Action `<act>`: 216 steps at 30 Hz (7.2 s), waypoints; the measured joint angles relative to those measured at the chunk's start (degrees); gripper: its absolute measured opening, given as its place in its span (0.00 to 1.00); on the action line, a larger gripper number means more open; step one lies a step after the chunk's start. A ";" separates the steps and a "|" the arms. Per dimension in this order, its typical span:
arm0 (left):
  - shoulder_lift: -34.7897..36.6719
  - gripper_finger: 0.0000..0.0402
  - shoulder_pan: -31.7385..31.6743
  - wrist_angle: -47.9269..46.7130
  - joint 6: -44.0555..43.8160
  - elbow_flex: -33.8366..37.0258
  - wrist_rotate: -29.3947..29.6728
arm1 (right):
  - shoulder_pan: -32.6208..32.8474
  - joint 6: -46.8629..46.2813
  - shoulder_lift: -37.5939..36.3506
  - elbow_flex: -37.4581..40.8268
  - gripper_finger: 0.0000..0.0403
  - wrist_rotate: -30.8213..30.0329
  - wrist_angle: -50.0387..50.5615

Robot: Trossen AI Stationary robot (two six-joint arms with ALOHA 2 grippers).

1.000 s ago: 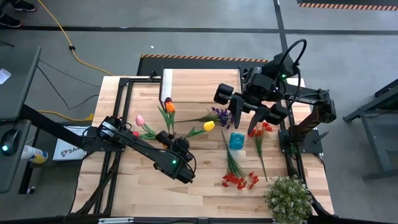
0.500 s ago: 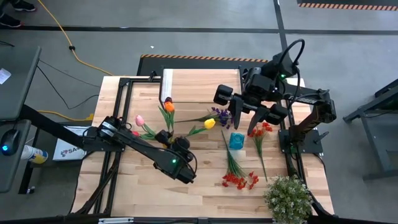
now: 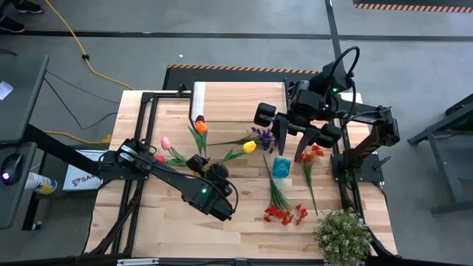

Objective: Pick and place flowers into a vace then onto a shelf
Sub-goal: Put the purple flowers into the blue vase

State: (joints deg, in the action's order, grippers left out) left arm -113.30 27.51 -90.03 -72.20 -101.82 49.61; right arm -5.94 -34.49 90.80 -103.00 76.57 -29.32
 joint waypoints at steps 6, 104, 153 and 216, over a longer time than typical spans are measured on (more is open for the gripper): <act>0.00 0.91 0.41 0.01 4.65 -4.63 -0.85 | -0.01 -0.17 0.00 0.00 0.34 0.33 0.39; -0.07 0.91 23.14 0.03 -26.26 -17.80 -25.35 | -24.65 66.63 9.40 0.02 0.34 -43.66 95.20; -0.04 0.91 23.14 0.01 -27.24 -17.80 -28.38 | -9.71 58.52 11.13 27.06 0.34 -54.17 62.84; -0.02 0.91 23.14 0.01 -24.48 -17.80 -31.02 | -5.27 53.02 20.70 27.08 0.34 -70.58 53.76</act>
State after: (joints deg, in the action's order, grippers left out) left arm -113.32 50.65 -90.02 -96.68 -119.61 18.59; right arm -11.21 18.54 111.50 -75.92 5.99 24.44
